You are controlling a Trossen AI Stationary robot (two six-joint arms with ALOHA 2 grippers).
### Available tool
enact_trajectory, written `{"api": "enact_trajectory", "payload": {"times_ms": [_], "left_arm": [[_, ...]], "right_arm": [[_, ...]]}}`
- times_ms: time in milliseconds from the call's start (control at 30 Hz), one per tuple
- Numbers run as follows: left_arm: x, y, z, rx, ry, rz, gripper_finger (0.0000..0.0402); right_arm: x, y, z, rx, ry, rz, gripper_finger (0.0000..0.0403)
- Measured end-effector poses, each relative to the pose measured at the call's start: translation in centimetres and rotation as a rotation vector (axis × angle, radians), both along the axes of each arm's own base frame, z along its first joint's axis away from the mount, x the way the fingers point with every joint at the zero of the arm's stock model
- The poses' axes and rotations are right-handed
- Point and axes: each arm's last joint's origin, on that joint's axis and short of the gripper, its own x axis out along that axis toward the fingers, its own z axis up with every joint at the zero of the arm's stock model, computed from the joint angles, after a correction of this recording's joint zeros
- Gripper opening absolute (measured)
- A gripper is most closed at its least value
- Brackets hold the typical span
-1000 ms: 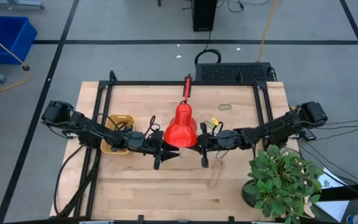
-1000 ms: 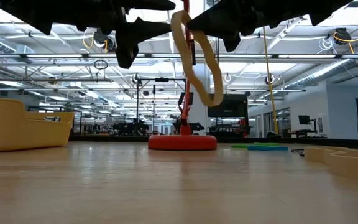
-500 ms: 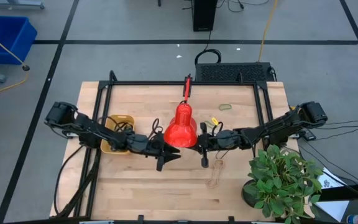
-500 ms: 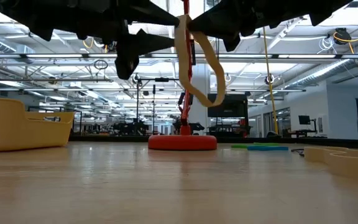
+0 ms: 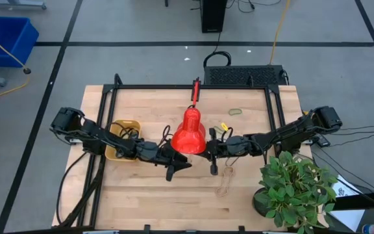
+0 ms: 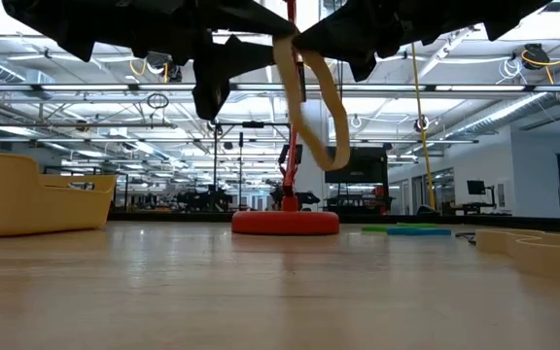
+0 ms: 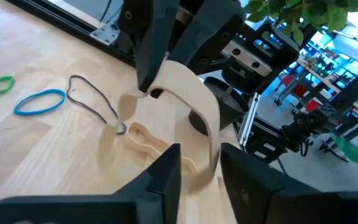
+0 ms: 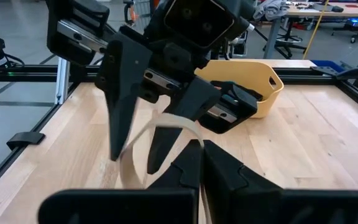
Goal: Pick and place rubber bands into bin
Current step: Put the top white rubber band into the yellow bin
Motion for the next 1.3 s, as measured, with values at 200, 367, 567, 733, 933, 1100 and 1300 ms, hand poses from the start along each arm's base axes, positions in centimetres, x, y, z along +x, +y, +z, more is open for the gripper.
{"api": "enact_trajectory", "payload": {"times_ms": [200,367,567,733,933,1100,1300], "left_arm": [[0.0,0.1,0.0,0.002,-0.001,0.015,0.0043],[0.0,0.1,0.0,0.003,-0.001,0.015,0.0011],[0.0,0.1,0.0,0.002,-0.001,0.015,0.0007],[0.0,0.1,0.0,0.002,-0.001,0.016,0.0008],[0.0,0.1,0.0,-0.001,0.001,0.017,0.0012],[-0.5,0.3,0.2,0.015,0.043,0.017,0.0006],[-2.1,1.0,1.9,0.067,0.113,0.031,0.0005]], "right_arm": [[0.0,0.0,0.0,0.0,0.0,0.0,0.0],[0.0,0.0,0.0,0.025,-0.003,-0.002,0.0003],[0.0,0.1,0.0,0.031,-0.004,-0.001,0.0027],[0.0,0.1,0.0,0.057,0.0,-0.004,0.0059],[-0.2,0.4,-0.4,0.074,0.053,0.08,0.0131],[-0.4,0.7,-0.8,0.122,0.111,0.201,0.018],[-0.7,1.2,-1.3,0.15,0.181,0.316,0.0203]]}}
